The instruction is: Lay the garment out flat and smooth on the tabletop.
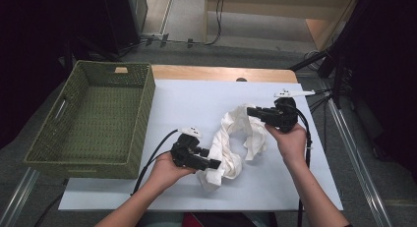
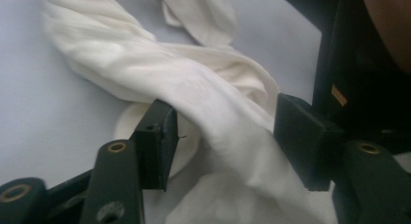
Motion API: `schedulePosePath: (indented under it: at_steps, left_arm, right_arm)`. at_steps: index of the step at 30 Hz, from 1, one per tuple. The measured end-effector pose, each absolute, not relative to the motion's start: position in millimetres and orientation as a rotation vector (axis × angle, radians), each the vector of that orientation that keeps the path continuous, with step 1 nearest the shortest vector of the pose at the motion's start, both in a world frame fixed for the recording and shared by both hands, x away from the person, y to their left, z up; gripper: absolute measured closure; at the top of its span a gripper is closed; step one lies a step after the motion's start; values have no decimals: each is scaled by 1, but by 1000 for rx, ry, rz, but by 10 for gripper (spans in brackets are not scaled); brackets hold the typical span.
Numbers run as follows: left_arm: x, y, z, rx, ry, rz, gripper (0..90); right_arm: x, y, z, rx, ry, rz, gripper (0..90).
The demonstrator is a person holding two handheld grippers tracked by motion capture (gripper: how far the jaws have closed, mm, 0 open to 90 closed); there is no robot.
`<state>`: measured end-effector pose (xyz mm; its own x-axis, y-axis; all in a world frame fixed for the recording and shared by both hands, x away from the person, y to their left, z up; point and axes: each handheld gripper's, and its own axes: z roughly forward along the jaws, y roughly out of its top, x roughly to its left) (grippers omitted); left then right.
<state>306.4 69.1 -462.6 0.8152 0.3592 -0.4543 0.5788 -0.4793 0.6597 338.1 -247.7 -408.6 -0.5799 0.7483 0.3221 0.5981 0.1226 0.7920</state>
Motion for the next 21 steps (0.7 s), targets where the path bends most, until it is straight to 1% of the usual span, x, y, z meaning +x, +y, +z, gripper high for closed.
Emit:
schedulePosePath:
  at_steps: [1, 6, 12, 13, 15, 17, 18, 21]
  left_arm:
    - [308, 73, -462, 2108, 706, -310, 387]
    - [313, 83, -463, 2078, 759, -272, 384]
    - [311, 84, -466, 2091, 763, -258, 384]
    - [311, 84, -466, 2092, 765, -256, 384]
    - [310, 85, -466, 2092, 767, -252, 384]
    - [311, 86, -467, 2090, 772, -250, 367]
    - [311, 87, -467, 2091, 774, -245, 364]
    - [311, 87, -468, 2087, 784, -240, 362]
  right_arm:
    - [340, -246, -408, 1351, 2233, 1449, 813]
    - [353, -235, -407, 1333, 2240, 1454, 809]
    - [378, -225, -417, 1359, 2266, 1424, 781]
    - [381, -225, -419, 1369, 2271, 1422, 763]
    - [385, -225, -422, 1378, 2273, 1406, 697]
    - [387, -227, -423, 1369, 2273, 1401, 581]
    - [387, -229, -423, 1353, 2264, 1400, 538]
    - [386, -234, -420, 1319, 2239, 1386, 471]
